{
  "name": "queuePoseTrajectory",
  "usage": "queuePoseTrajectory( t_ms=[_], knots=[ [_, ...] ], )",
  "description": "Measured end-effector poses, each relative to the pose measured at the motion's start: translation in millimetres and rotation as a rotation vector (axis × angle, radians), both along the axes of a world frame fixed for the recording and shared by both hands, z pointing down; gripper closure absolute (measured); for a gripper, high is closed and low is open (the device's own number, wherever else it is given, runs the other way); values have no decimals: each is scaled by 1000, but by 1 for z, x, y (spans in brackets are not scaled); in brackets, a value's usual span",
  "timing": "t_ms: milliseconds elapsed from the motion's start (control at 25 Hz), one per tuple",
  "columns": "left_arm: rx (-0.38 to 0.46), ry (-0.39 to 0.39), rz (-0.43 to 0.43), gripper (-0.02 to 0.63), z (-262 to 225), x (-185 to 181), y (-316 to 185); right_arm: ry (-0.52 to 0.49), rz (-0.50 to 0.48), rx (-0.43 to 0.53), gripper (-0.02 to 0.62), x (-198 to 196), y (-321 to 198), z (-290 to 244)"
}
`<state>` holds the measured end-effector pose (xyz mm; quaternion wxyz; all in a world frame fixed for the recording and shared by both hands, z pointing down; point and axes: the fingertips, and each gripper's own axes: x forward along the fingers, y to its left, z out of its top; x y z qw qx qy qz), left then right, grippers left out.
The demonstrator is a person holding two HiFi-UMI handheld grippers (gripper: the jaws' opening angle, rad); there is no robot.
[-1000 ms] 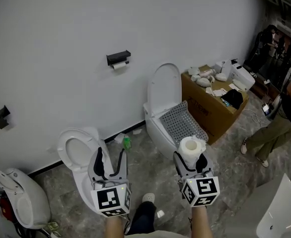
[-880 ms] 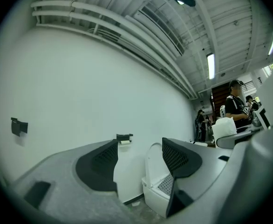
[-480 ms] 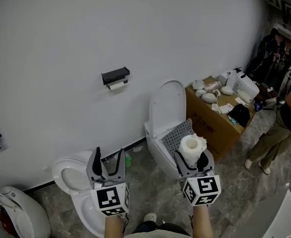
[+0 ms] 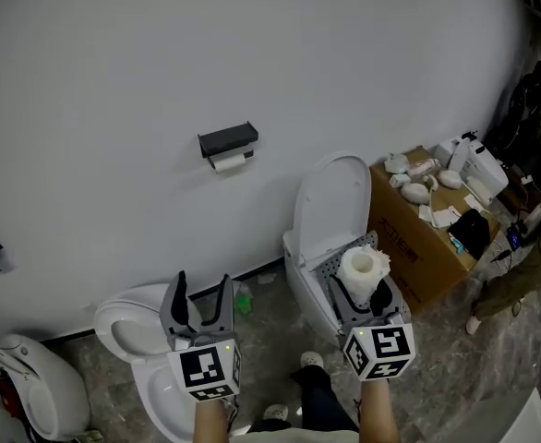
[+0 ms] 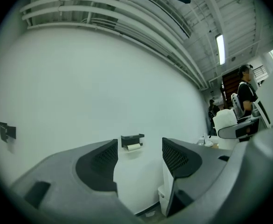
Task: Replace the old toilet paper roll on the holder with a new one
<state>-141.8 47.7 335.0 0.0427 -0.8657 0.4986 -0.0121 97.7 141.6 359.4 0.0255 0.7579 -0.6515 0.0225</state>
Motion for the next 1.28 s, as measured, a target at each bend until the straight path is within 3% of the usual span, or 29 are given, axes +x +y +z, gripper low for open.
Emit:
queuePoseTrajectory(
  t_ms=[680, 1280],
  knots=[
    [-12, 11, -232, 325, -7, 108, -129, 25, -249, -3, 285, 113, -186, -15],
    [15, -167, -267, 325, 9, 131, -211, -11, -359, -1, 285, 111, -287, -3]
  ],
)
